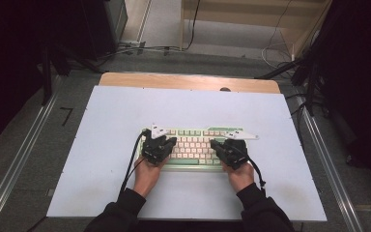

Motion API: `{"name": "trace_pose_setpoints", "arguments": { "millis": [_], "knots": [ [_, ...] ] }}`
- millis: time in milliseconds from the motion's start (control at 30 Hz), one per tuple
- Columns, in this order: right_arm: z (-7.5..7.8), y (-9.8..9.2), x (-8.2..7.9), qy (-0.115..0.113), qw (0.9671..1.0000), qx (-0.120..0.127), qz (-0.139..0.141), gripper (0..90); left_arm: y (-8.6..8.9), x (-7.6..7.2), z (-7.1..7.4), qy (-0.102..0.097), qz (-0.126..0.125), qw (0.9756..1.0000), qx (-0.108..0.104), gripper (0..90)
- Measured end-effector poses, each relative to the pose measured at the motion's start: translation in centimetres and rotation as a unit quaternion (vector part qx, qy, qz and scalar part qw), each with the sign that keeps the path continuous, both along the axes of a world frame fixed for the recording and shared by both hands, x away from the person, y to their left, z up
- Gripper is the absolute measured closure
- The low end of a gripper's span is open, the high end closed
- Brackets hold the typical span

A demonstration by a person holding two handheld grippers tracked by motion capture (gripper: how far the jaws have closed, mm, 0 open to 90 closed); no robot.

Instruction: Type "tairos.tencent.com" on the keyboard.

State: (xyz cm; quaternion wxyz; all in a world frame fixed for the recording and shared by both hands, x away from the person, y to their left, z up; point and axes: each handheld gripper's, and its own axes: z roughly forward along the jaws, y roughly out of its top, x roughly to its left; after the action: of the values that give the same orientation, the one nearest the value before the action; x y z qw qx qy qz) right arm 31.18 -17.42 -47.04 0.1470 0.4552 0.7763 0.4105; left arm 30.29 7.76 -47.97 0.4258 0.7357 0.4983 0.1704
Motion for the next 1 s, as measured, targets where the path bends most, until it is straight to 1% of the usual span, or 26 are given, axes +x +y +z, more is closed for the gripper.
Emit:
{"name": "trace_pose_setpoints", "arguments": {
  "millis": [100,200,400,700,733,1000],
  "knots": [
    [0.00,-0.02,0.00,0.001,1.0000,0.000,0.000,87.8,-0.52,0.19,-0.12,0.001,-0.004,0.9999,0.011,90.0],
    [0.01,-0.04,-0.01,0.001,1.0000,0.001,-0.002,87.8,-0.69,0.34,-0.28,0.008,-0.002,0.9998,0.018,90.0],
    [0.03,-0.04,-0.04,0.001,1.0000,0.001,-0.001,87.8,-0.61,0.44,-0.35,0.010,0.003,0.9998,0.019,90.0],
    [0.00,-0.03,-0.02,0.001,1.0000,0.001,0.000,87.8,-0.48,0.64,-0.53,0.018,0.004,0.9995,0.024,90.0],
    [0.02,-0.03,-0.04,0.002,1.0000,0.002,-0.002,87.8,-0.51,0.67,-0.61,0.019,0.004,0.9995,0.026,90.0],
    [0.00,-0.02,-0.03,0.001,1.0000,0.001,0.001,87.8,-0.51,0.74,-0.67,0.021,0.003,0.9994,0.029,90.0]
  ]
}}
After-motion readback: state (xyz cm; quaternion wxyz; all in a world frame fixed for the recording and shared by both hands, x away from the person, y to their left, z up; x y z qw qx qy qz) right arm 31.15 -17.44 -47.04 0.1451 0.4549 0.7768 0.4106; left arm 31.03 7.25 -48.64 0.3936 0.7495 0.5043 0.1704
